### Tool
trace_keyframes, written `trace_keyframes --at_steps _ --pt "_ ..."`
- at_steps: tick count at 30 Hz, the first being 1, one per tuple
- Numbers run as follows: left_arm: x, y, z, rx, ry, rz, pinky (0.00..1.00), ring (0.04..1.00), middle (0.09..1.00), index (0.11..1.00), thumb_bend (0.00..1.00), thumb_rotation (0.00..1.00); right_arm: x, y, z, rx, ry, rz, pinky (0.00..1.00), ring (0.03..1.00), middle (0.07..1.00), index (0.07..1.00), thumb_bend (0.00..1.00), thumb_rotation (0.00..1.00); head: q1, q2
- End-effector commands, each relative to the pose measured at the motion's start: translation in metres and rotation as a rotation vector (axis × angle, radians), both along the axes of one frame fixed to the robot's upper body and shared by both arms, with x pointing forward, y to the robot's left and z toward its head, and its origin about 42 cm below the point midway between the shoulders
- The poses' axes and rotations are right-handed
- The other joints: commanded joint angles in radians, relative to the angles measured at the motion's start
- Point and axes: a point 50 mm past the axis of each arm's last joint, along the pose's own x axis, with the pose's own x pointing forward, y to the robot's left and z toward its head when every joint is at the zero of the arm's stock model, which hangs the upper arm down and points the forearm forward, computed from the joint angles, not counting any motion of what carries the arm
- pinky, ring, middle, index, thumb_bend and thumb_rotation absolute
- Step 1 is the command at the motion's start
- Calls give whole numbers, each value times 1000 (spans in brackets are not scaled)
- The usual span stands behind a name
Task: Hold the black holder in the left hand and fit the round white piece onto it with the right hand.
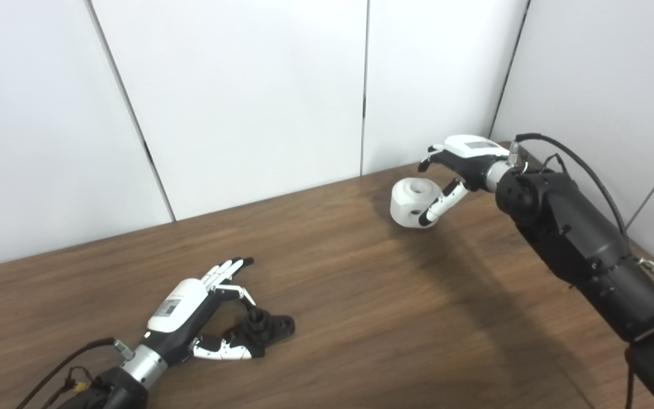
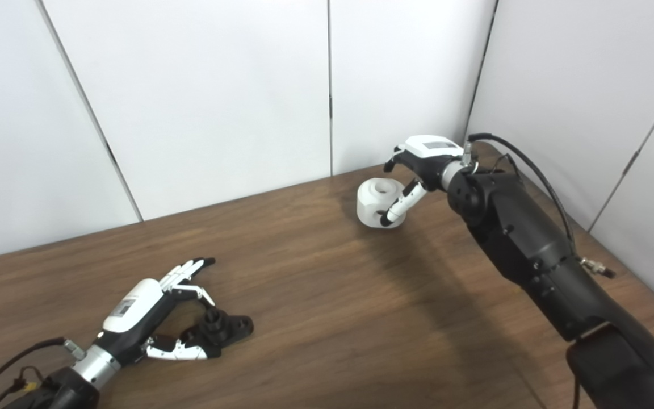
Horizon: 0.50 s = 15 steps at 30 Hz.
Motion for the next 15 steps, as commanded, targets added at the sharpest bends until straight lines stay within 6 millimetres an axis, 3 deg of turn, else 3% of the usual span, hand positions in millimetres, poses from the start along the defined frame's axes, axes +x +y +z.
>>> trace_keyframes --at_steps 1,15 --pt "-29 45 -47 187 124 27 1000 1000 984 483 523 70 8 3 28 -33 -105 26 942 975 954 804 1000 447 5 0" --pt "-30 47 -48 193 118 28 1000 1000 981 483 524 68 16 6 25 -40 -119 22 974 974 941 814 1000 410 11 5"
